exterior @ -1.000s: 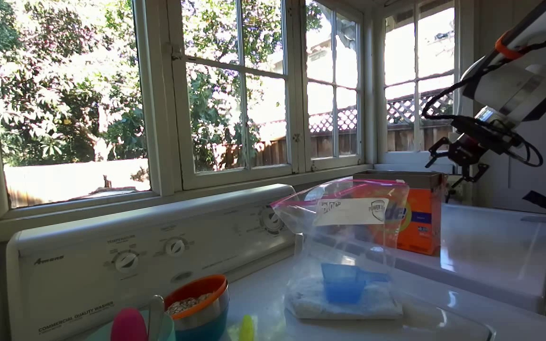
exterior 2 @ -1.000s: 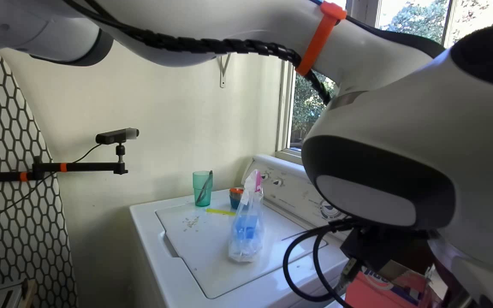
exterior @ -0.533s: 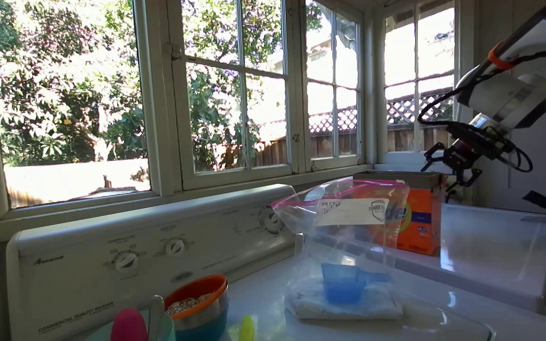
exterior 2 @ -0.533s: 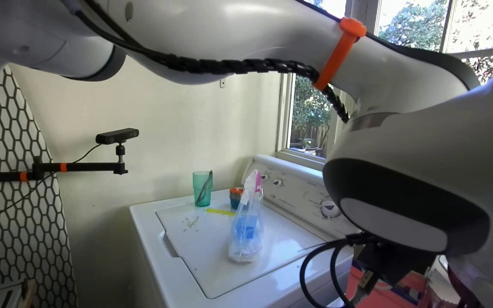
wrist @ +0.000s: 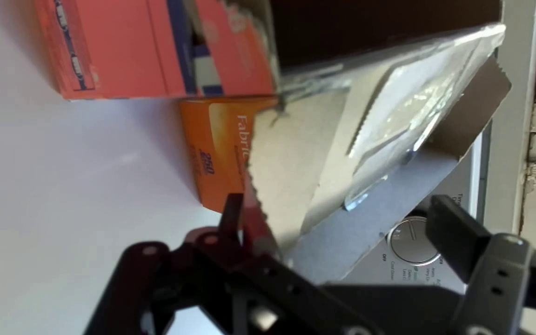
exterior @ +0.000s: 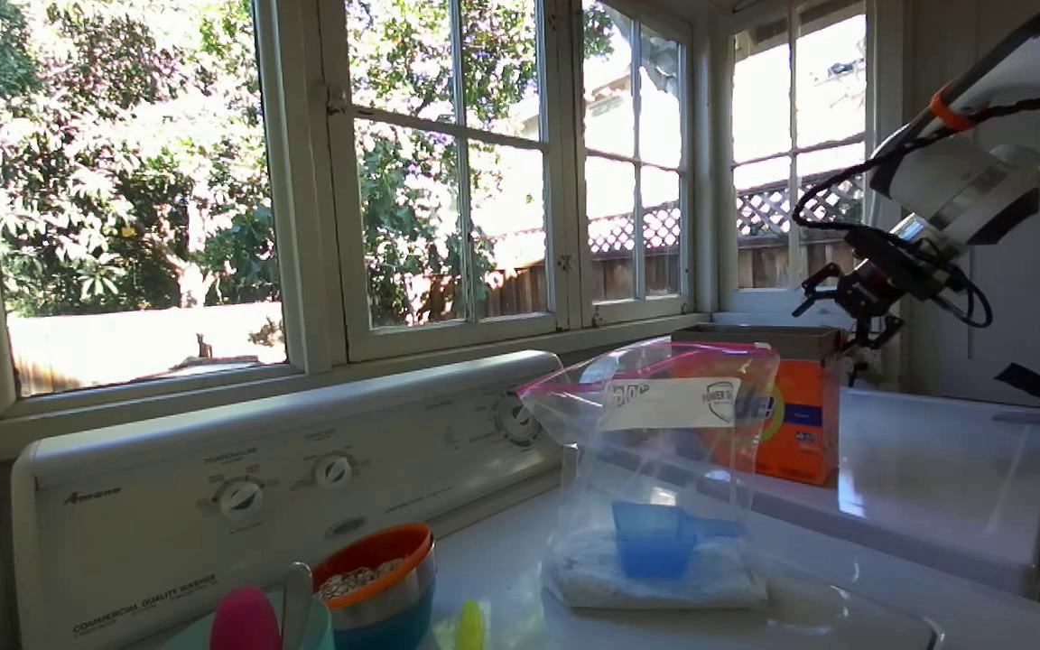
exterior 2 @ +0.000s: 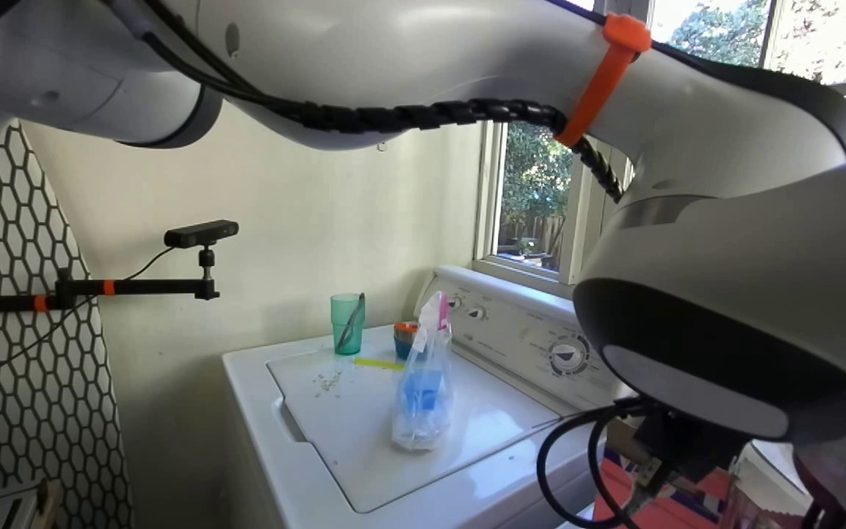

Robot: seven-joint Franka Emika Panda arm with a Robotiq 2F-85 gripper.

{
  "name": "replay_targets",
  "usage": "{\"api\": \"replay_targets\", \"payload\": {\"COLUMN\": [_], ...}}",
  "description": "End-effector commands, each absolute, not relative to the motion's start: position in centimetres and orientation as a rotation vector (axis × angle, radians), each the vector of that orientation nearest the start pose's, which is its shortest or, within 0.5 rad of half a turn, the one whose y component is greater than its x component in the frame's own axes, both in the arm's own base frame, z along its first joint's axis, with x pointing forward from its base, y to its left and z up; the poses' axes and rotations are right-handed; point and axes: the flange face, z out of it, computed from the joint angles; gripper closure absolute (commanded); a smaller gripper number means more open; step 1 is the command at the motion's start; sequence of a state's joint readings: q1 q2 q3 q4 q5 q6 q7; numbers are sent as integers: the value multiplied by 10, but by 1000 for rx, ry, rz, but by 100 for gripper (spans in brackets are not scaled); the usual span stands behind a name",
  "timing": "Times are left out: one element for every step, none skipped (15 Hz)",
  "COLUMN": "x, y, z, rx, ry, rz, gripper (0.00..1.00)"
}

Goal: Remove the clear plastic from the orange box then close the box.

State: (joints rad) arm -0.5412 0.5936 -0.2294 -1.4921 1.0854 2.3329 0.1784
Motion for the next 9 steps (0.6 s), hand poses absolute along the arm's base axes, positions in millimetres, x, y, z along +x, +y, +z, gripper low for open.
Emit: {"api": "replay_targets", "payload": {"x": [551, 549, 546, 543, 540, 536, 533, 530, 526], "y": [-475, -472, -469, -466, -462, -458, -455, -450, -446], "z": [378, 384, 391, 397, 405, 412, 418, 425, 431], "rx": [-1712, -1724, -1738, -1751, -1764, -1775, -1784, -1794, -1805], "ry": [1641, 1615, 1586, 1557, 1526, 1494, 1465, 1433, 1402], "rz": [-654, -683, -709, -734, -762, -789, -810, -829, -848], "gripper": [0, 0, 0, 0, 0, 0, 0, 0, 0]}}
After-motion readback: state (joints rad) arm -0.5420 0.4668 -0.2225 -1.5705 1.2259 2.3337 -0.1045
